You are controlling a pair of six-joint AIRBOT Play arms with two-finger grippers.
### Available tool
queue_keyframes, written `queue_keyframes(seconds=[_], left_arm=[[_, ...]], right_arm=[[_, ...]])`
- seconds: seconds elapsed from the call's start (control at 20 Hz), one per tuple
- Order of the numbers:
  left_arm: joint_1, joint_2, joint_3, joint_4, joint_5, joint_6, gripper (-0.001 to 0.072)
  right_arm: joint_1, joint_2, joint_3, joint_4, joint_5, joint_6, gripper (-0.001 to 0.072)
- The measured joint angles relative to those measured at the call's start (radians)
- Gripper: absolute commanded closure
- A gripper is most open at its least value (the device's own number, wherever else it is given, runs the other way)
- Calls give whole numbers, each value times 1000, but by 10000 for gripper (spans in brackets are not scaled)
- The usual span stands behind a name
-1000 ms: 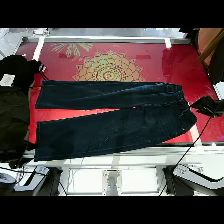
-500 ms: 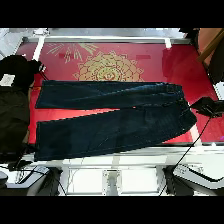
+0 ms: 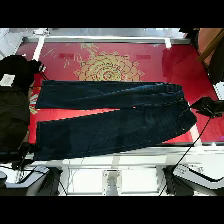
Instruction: Fold the clothes and pants, and hang the long-sleeved shirts on hangers.
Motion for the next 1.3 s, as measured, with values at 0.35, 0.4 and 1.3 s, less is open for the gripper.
queue_keyframes(seconds=[0.35,0.4,1.3], left_arm=[[-21,0,-23,-37,6,0,694],[-30,0,-22,-39,4,1,694],[-372,18,230,-367,176,-8,695]], right_arm=[[0,0,0,0,-3,1,151],[0,0,0,0,-3,2,151],[-346,41,-302,-29,-176,-1,152]])
